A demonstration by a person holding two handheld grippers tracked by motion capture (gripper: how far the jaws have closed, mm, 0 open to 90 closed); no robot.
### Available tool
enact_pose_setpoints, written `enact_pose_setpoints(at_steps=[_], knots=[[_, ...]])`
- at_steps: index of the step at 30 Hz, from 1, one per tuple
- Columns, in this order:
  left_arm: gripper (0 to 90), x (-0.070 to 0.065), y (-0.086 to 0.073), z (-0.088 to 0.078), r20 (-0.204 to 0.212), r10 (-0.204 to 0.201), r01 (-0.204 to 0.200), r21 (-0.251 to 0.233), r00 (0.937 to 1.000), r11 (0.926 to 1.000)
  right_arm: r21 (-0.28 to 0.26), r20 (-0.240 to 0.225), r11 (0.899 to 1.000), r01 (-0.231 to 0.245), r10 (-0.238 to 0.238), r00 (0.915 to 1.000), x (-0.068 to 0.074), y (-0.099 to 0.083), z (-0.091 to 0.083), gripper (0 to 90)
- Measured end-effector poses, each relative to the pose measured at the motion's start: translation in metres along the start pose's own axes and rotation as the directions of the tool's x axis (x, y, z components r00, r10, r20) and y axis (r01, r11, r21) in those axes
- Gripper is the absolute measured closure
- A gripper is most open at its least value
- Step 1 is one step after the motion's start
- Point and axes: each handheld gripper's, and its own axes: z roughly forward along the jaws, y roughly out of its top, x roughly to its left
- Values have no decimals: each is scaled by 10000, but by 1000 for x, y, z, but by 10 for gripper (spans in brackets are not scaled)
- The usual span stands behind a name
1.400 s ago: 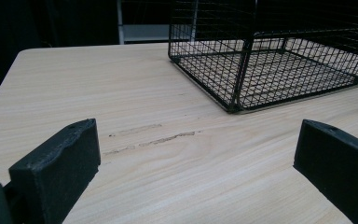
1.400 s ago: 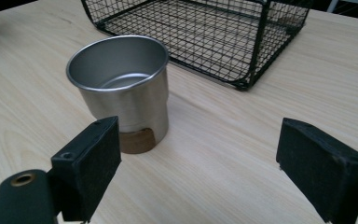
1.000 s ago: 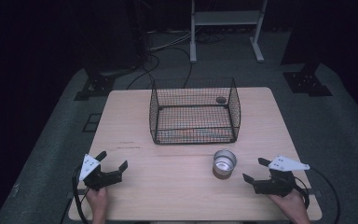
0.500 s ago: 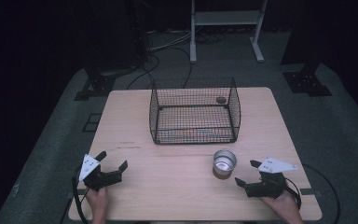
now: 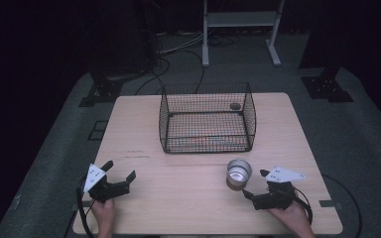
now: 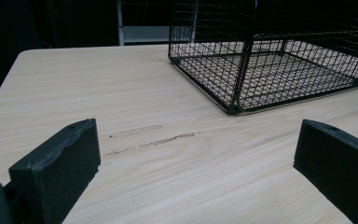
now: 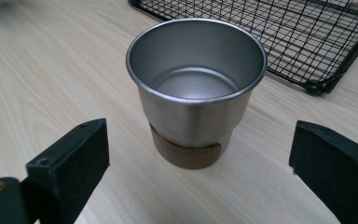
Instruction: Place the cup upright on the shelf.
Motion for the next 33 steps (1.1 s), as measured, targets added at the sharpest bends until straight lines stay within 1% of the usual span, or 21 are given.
enact_pose_setpoints(at_steps=[1, 2, 3, 6, 13, 15, 16, 19, 21, 25, 27, 29, 31, 32, 33], knots=[[0, 0, 0, 0, -7, 4, -4, 5, 10000, 10000, -21, 35, 10000, -35, 35, 10000, 0, 0, 2, 37], [0, 0, 0, 0, -2, 3, -3, -4, 10000, 10000, -38, -47, 9999, -133, 133, 9999, 1, 1, 3, 36], [0, 0, 0, 0, 1, -1, 1, -4, 10000, 10000, -18, 17, 9999, -156, 156, 9999, 2, 2, 6, 31], [0, 0, 0, 0, 24, 8, -8, 10, 10000, 10000, -28, 7, 9998, -181, 181, 9998, 3, 3, 10, 31], [0, 0, 0, 0, 27, 9, -9, 22, 10000, 10000, 86, 346, 9999, -117, 114, 9993, 6, 6, 20, 22], [0, 0, 0, 0, 17, 11, -11, -12, 10000, 10000, -18, 350, 9999, -169, 170, 9992, 8, 7, 24, 16], [0, 0, 0, 0, 17, 11, -11, -12, 10000, 10000, -43, 472, 9999, -115, 117, 9988, 9, 8, 26, 16], [0, 0, 0, 0, 16, 19, -19, -16, 10000, 10000, -69, 445, 9998, -209, 212, 9988, 9, 9, 30, 16], [0, 0, 0, 0, 30, 21, -21, -10, 10000, 10000, -157, 555, 9995, -271, 279, 9981, 10, 11, 32, 16], [0, 0, 0, 0, 52, 1, -1, -6, 10000, 10000, -151, 577, 9993, -335, 344, 9977, 9, 13, 37, 16], [0, 0, 0, 0, 50, 12, -12, 6, 10000, 10000, -262, 554, 9989, -376, 390, 9977, 9, 13, 39, 16], [0, 0, 0, 0, 51, 5, -5, -8, 10000, 10000, -196, 677, 9993, -317, 330, 9972, 10, 15, 43, 17], [0, 0, 0, 0, 52, 0, 0, -4, 10000, 10000, -144, 652, 9991, -387, 396, 9971, 10, 15, 46, 18], [0, 0, 0, 0, 52, 0, 0, -2, 10000, 10000, -110, 751, 9992, -373, 380, 9965, 9, 16, 49, 20], [0, 0, 0, 0, 50, 2, -2, 5, 10000, 10000, -158, 683, 9988, -461, 471, 9966, 9, 16, 50, 35]])
